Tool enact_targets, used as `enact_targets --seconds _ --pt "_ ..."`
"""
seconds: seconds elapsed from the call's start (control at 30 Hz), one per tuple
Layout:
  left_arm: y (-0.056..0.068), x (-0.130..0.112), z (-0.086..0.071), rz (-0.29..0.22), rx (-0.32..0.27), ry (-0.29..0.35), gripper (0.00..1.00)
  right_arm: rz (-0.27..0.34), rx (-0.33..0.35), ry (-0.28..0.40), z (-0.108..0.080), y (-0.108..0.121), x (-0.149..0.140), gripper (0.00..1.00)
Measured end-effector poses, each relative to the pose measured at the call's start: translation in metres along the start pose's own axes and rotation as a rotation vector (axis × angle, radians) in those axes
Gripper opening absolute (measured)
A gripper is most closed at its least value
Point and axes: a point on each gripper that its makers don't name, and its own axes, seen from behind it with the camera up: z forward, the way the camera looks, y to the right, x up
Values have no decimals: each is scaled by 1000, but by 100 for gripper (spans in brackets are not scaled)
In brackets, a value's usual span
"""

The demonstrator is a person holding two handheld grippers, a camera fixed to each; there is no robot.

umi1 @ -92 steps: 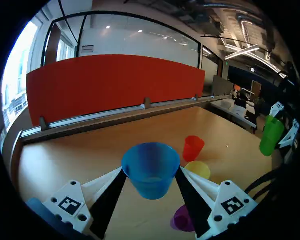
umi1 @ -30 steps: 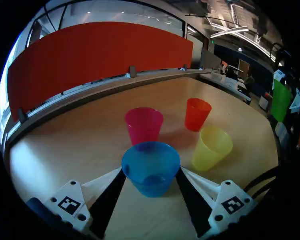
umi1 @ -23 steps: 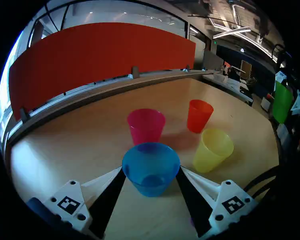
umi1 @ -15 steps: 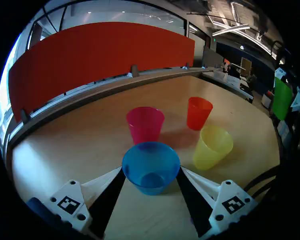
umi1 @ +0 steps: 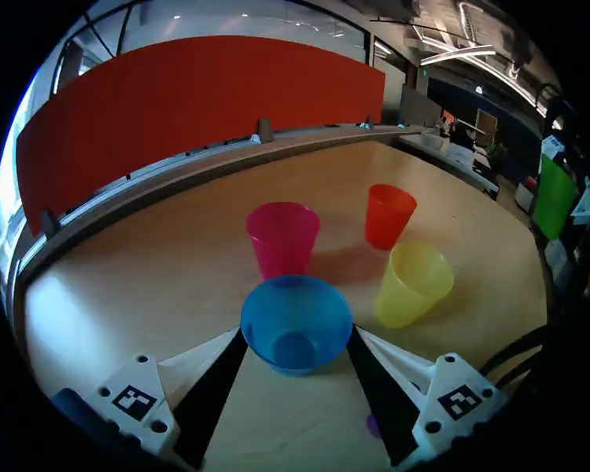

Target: Pour water

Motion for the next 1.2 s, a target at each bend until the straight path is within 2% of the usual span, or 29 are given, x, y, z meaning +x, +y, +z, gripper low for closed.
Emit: enact_targets --seconds 0.17,0.4,0.8,1.2 --pt "3 -2 -4 -9 -10 -14 89 1 2 2 -1 0 0 85" --pt "2 -2 -8 17 5 -20 89 -2 4 6 -2 0 0 85" --pt "0 2 -12 31 27 -18 90 -8 5 13 -5 0 1 85" --pt "-2 -1 -8 5 27 -15 88 -15 5 15 -6 0 3 85"
